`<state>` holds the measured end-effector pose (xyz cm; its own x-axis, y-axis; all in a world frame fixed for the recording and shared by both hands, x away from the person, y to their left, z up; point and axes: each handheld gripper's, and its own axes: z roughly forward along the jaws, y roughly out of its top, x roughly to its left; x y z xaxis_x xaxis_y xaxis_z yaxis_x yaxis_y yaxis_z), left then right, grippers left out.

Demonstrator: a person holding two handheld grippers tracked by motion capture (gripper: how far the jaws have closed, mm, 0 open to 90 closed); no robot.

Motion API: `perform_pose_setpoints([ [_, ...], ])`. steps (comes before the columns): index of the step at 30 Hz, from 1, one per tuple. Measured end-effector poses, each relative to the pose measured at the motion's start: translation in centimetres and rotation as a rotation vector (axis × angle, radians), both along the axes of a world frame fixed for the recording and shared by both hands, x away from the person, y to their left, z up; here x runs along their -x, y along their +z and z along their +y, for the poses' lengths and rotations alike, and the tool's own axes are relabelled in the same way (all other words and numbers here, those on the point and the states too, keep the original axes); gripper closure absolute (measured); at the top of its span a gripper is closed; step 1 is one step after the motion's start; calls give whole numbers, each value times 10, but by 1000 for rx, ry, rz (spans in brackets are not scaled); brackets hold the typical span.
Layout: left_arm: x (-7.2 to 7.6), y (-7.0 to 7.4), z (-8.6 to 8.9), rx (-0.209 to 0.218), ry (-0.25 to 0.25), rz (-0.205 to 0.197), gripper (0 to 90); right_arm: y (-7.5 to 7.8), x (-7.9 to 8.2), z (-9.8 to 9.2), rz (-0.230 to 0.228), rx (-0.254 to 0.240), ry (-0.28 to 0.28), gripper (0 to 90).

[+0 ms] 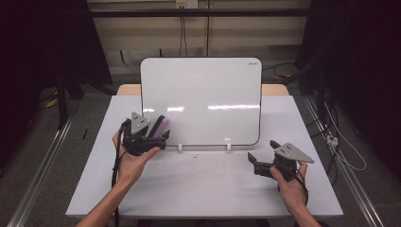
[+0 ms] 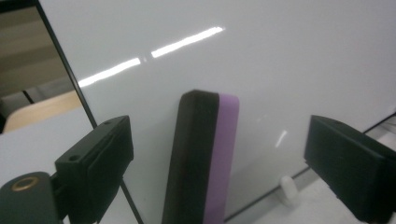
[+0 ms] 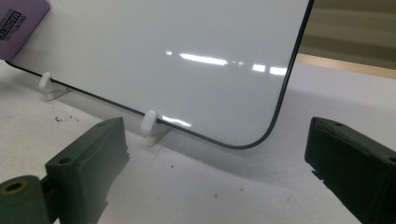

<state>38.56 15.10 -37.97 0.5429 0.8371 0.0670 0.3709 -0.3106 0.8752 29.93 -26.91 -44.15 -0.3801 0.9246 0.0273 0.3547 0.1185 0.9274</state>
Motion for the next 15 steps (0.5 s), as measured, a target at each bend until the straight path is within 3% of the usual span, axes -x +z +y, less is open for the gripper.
perform_pose_setpoints([
  [1, 2, 0, 4, -1, 0, 5, 64, 0, 0, 0, -1, 0, -1, 55],
  [3, 6, -2, 10, 51, -5, 22, 51, 0, 0, -1, 2, 0, -6, 55],
  [6, 12, -8, 19, 85, -23, 48, 48, -1, 1, -2, 7, 3, -9, 55],
  [8, 18, -11, 25, 102, -68, 66, 49, -1, 2, -2, 9, 1, -11, 55],
  [10, 25, -13, 30, 123, -108, 59, 44, -1, 2, -3, 8, 2, -14, 55],
  [11, 29, -14, 31, 138, -106, 56, 44, -1, 3, -3, 8, 3, -17, 55],
  [15, 44, -14, 39, 114, -52, 14, 49, -3, 4, -3, 17, 2, -19, 55],
])
